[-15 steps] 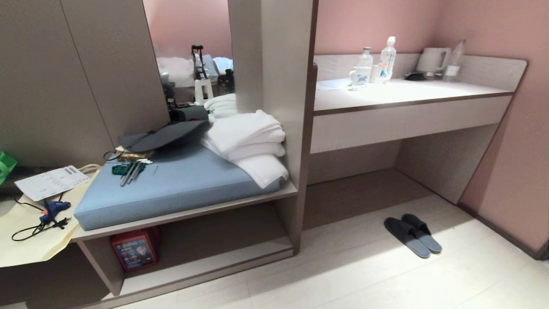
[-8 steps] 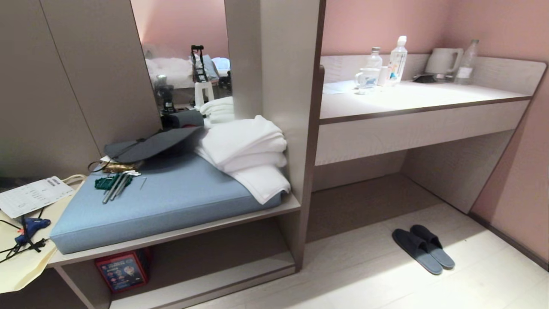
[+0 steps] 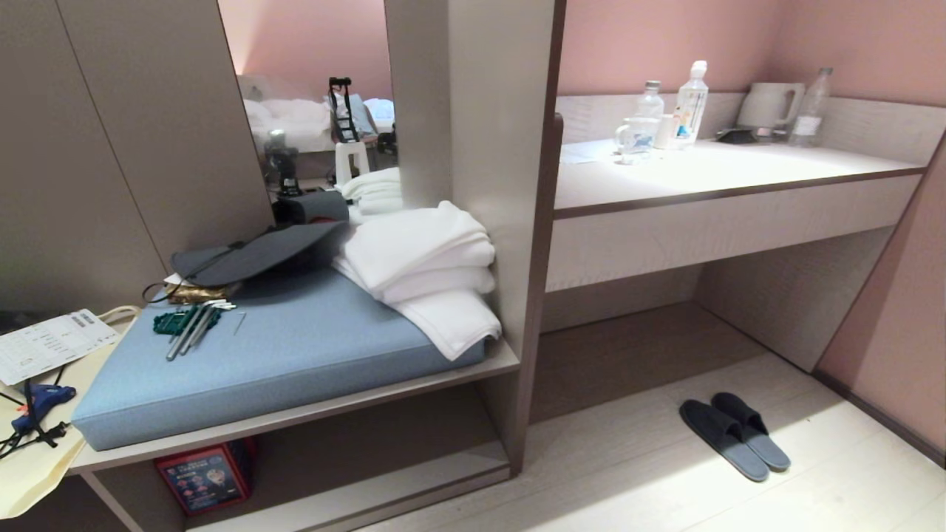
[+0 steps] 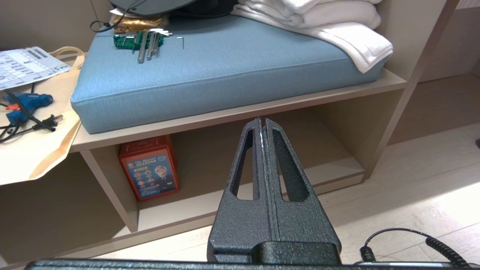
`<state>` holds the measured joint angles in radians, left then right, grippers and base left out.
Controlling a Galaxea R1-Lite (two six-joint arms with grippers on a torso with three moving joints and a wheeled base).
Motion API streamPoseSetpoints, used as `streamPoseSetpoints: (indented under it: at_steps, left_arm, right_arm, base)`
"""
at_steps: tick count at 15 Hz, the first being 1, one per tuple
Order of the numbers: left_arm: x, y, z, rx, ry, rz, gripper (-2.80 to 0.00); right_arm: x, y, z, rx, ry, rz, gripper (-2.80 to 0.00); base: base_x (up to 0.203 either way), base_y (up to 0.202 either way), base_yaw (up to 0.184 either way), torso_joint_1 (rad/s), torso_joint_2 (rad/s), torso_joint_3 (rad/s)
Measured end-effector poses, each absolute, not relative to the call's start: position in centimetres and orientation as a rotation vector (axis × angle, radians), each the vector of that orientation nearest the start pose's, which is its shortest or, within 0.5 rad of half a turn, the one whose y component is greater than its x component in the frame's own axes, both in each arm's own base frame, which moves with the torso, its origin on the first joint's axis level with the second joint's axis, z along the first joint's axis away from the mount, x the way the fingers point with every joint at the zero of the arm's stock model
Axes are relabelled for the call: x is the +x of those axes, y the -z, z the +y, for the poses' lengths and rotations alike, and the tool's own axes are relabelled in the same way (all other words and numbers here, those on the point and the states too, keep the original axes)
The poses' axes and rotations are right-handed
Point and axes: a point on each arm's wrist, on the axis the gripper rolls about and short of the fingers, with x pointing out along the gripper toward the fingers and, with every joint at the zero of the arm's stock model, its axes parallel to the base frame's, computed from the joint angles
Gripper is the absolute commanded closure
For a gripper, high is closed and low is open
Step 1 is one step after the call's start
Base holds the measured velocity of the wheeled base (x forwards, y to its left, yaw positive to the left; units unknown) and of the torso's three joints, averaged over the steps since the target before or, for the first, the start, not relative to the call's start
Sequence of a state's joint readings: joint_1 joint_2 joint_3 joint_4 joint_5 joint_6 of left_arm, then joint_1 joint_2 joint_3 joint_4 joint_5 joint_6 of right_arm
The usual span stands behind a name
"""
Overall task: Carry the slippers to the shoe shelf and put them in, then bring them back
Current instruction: Pick up the slippers on the floor
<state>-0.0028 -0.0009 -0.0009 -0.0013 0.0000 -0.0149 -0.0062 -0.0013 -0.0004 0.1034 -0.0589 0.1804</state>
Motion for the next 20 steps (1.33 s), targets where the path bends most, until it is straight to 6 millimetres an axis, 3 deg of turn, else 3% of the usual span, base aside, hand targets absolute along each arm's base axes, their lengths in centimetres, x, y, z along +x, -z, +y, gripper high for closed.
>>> streamPoseSetpoints:
  at_steps: [10,17,20]
  left_arm:
    - [-2.29,-7.58,0.01,-0.015,0.003,-0.003,0.00]
    - [-2.29,-7.58,0.01,-0.015,0.002,-0.003,0.00]
    - [-2.29,-7.58,0.01,-0.016,0.003,-0.003,0.00]
  right_arm:
    - [-2.35,-6.49,-0.11,0.160,0.067,0.097,0.00]
    - [-2.35,-6.49,-0.11,0.160,0.067,0.097,0.00]
    - [-2.35,-6.49,-0.11,0.159,0.067,0.097,0.00]
  base:
    - [0.000,0.000,0.000,0.000,0.00,0.000]
    - [-0.002,-0.004,0.134,0.002,0.00,0.003]
    - [0.000,0.000,0.000,0.000,0.00,0.000]
